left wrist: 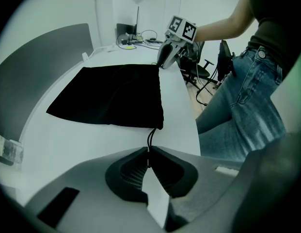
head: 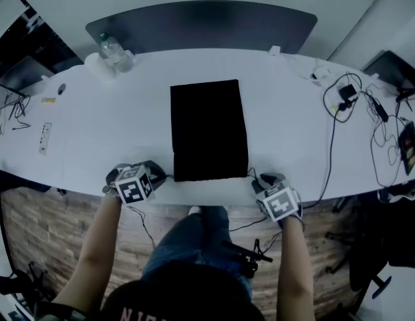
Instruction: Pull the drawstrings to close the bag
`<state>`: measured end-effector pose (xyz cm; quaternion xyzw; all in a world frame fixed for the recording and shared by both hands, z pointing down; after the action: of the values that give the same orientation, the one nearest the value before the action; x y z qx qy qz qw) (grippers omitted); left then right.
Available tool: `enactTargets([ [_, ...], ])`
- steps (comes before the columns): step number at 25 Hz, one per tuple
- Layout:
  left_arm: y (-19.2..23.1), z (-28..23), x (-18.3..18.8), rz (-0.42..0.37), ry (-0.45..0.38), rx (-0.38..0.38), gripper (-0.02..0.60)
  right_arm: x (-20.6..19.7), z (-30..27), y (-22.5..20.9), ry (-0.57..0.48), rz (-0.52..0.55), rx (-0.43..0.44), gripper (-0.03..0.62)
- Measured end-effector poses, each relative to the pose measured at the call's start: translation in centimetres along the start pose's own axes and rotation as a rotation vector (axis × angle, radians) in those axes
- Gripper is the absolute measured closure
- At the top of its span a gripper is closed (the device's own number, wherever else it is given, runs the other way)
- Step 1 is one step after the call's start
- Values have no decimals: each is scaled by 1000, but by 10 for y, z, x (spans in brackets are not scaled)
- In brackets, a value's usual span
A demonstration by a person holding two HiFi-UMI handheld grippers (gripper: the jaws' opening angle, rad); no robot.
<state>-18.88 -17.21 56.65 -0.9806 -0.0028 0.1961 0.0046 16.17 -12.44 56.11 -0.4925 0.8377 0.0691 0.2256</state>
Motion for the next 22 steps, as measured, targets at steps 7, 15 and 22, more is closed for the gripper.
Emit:
enactTargets([
  [7,-6,2,-2,54,-21,55,561,-7,-1,10,1,106,-23,586],
  [15,-12,28,-6,201,-163,180,563,7,26,-2,-92,94,-30,586],
  [22,-2,73,4,231,-264,376,563,30,51,-8,-183,159,-79,586],
])
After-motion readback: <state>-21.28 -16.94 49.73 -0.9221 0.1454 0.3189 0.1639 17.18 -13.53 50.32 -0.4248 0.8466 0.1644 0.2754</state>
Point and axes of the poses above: the fingertips, and each gripper's own axes: z backward along the fingers, y to its left, x out of its top, the point moved 10 cm from there along z, backward along the fingers, and after that the axes turned 5 degrees about -z, right-handed, at the moved point
